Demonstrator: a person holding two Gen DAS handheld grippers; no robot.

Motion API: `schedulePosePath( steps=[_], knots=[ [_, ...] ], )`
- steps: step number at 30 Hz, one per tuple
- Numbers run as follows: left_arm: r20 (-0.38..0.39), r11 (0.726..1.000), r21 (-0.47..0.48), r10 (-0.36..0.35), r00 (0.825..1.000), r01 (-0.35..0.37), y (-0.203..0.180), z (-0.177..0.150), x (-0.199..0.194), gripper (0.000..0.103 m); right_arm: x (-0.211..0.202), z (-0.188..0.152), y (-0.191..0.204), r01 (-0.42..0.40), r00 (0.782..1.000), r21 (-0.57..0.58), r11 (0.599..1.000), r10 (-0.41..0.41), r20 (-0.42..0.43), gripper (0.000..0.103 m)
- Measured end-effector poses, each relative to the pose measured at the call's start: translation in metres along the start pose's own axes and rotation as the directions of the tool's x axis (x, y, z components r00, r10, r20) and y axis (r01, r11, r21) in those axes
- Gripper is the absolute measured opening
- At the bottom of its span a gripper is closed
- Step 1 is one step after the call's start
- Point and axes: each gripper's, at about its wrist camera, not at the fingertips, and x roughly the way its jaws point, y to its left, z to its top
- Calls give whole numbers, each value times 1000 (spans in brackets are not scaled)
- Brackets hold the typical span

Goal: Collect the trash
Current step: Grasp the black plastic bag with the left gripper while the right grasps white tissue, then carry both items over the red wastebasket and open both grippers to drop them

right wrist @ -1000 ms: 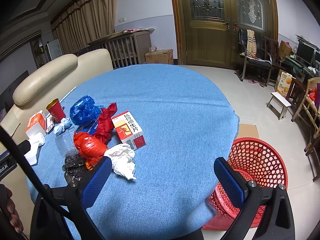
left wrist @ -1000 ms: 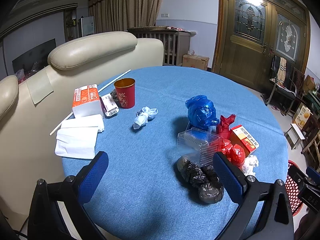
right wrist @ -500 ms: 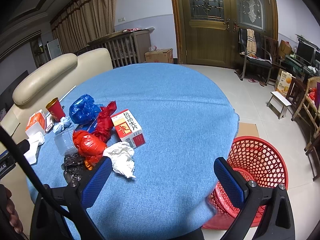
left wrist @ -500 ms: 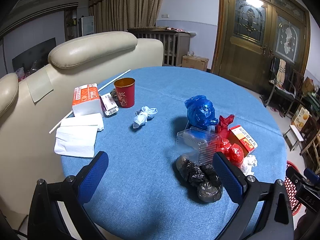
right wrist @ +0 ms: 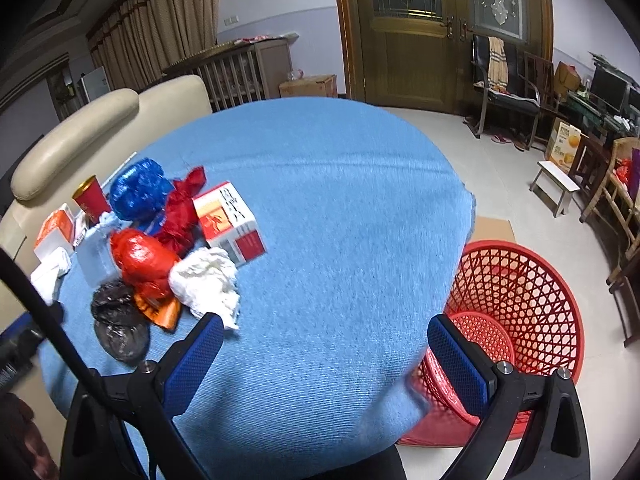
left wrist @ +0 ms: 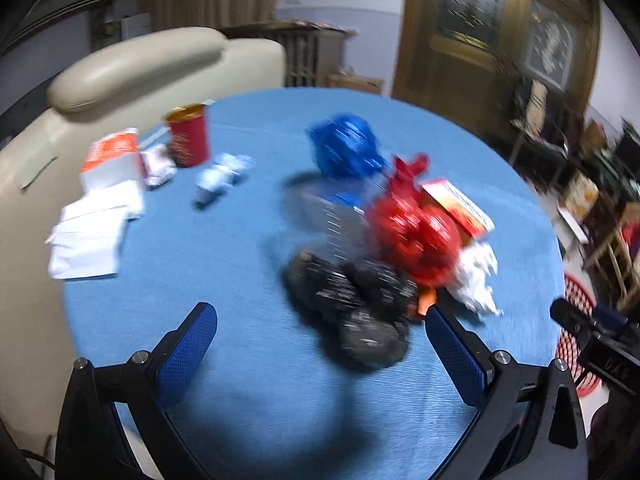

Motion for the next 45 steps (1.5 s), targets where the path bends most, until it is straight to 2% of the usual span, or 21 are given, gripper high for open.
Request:
schedulePosePath(
  steps=[3,5,7,13,18,21,24,25,26,27,29,37,45],
  knots=[
    [-27,1000,27,8,1000,-7,-12,-1,20,103,5,-1,-5,4,1000,9,1000,-4,-14,103],
    [-34,1000,13,-24,999,25,-11,-1,27,91,8,-1,-5,3,1000,9,1000,-3,-21,103],
    [-63,998,4,-67,996,67,-7,-1,33,39,12,-1,-4,-6,999,4,1000,6,-32,103],
    [-30,993,-23,-117,993,117,13,-8,19,32,23,6,15,-89,995,-38,995,87,-54,103],
    [3,993,-37,-113,994,113,33,-12,5,31,39,18,42,-183,981,-78,980,177,-79,102],
    [15,993,-39,-107,994,108,41,-10,2,31,54,27,51,-235,967,-52,971,228,-112,97],
    [21,993,-36,-111,994,111,46,-11,0,31,71,31,64,-252,960,-55,966,242,-143,87],
    [21,993,-33,-109,994,110,46,-11,-1,31,76,32,67,-257,957,-57,965,246,-153,76],
    [21,993,-31,-112,993,113,46,-11,-1,31,85,32,72,-276,948,-55,960,262,-183,56],
    [24,993,-25,-114,993,115,46,-10,-1,30,90,32,75,-284,942,-50,958,269,-201,47],
    [34,994,-12,-109,993,110,45,-9,-3,30,89,33,74,-290,943,-41,956,278,-183,44],
    [65,986,52,-161,985,157,14,-1,-19,30,62,25,42,-299,947,39,953,302,-108,42],
    [96,951,194,-261,961,239,-47,10,-41,30,22,17,-41,-232,971,195,953,239,-9,42]
  ],
)
